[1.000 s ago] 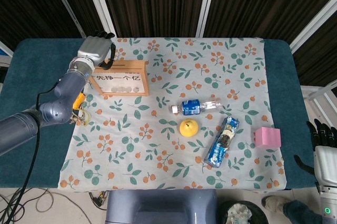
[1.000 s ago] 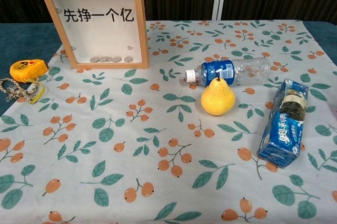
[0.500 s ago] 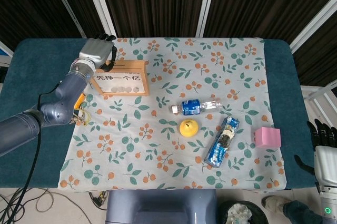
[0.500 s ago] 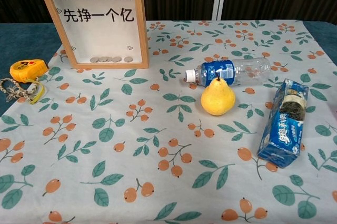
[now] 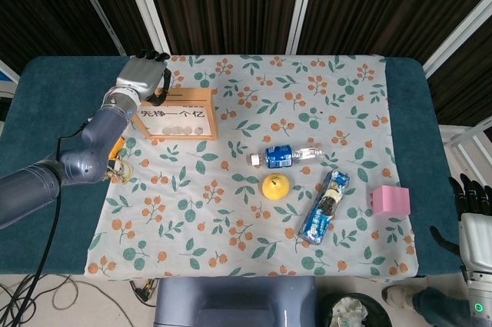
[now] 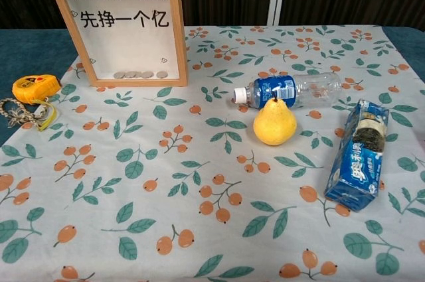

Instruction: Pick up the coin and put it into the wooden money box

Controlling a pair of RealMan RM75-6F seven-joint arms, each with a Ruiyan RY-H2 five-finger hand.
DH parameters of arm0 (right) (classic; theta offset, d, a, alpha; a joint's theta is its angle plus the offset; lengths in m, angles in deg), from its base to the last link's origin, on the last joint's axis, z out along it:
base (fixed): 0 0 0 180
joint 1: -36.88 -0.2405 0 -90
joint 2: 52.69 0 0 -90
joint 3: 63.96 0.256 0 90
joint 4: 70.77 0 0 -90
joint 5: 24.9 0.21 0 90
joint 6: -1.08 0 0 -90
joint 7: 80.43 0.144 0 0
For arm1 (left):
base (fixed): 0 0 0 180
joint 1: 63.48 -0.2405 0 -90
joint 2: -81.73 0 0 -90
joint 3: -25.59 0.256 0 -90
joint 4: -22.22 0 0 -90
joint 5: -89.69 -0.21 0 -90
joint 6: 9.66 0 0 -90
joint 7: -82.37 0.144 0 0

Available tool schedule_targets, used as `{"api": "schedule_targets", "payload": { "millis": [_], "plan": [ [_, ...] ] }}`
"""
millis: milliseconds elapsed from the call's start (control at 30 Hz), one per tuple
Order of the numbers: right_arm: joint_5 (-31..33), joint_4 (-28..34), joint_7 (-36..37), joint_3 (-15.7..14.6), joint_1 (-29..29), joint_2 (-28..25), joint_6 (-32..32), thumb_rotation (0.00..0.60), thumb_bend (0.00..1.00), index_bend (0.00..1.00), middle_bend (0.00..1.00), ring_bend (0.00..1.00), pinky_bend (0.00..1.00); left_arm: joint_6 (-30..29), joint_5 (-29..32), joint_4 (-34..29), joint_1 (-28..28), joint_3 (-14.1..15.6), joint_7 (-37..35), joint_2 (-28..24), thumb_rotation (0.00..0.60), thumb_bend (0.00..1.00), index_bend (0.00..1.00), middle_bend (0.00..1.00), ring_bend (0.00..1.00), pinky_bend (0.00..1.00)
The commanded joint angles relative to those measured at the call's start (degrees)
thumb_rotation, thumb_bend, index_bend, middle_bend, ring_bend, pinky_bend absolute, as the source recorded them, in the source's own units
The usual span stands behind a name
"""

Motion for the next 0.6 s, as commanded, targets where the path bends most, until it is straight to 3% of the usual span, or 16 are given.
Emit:
{"api": "schedule_targets", "payload": {
  "millis": [33,600],
  "plan": [
    [-0.01,0.00,0.00,-0.03,0.00,-0.01,0.04,0.600,0.30,0.08,0.00,0.00,0.00,0.15,-0.16,0.12,0.09,0.21,-0.20,0.11,0.600,0.42,0.59,0.07,0.00,0.00],
    [0.13,0.01,0.00,0.03,0.03,-0.07,0.09,0.600,0.30,0.08,0.00,0.00,0.00,0.49,-0.56,-0.12,1.11,1.76,-1.54,-0.18,0.600,0.35,0.48,0.06,0.00,0.00]
  ]
}}
